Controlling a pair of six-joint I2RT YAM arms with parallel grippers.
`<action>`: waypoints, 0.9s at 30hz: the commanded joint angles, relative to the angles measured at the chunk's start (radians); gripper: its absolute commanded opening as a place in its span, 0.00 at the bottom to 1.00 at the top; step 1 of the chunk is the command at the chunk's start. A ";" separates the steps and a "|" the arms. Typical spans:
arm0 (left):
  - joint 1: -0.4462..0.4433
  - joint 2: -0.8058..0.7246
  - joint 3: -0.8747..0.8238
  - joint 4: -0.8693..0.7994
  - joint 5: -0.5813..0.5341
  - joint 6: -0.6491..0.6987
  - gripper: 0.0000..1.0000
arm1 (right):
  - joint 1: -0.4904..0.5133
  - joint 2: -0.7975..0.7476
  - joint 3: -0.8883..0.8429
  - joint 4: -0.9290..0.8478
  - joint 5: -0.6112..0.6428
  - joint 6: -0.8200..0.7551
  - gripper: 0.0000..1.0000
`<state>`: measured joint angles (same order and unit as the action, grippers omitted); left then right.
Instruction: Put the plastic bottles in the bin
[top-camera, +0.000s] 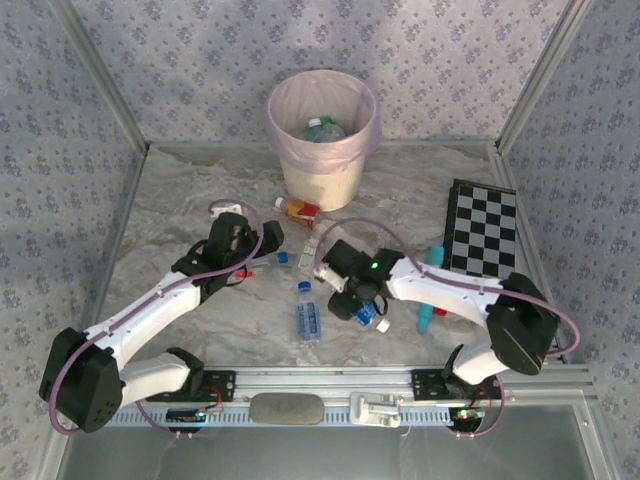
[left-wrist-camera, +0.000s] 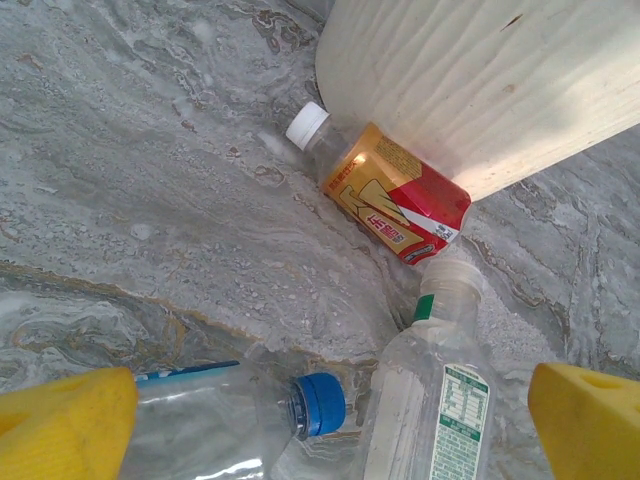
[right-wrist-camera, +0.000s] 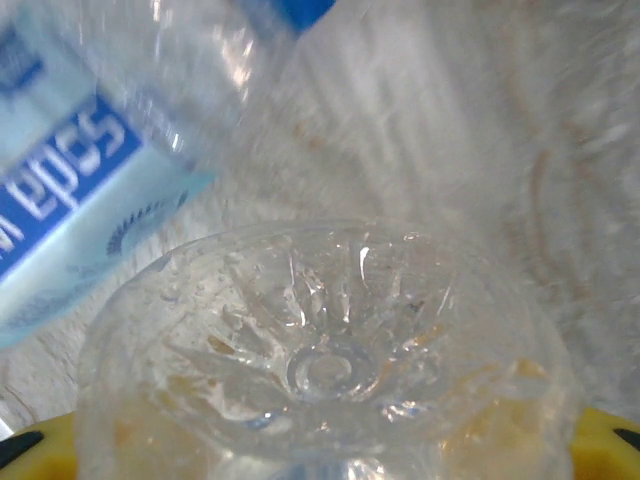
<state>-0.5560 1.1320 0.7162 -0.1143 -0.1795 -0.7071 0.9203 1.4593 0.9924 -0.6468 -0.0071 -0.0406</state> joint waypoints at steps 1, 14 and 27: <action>0.007 -0.022 -0.003 0.020 0.012 -0.014 1.00 | -0.086 -0.067 0.039 0.106 -0.104 0.018 0.43; 0.006 -0.039 -0.042 0.022 0.030 -0.034 1.00 | -0.328 -0.104 0.331 0.377 -0.186 0.089 0.44; 0.008 -0.127 -0.137 0.008 0.017 -0.057 1.00 | -0.489 0.110 0.649 0.661 -0.155 0.221 0.44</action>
<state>-0.5560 1.0370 0.5896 -0.1085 -0.1612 -0.7509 0.4538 1.5070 1.5887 -0.0990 -0.1761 0.0998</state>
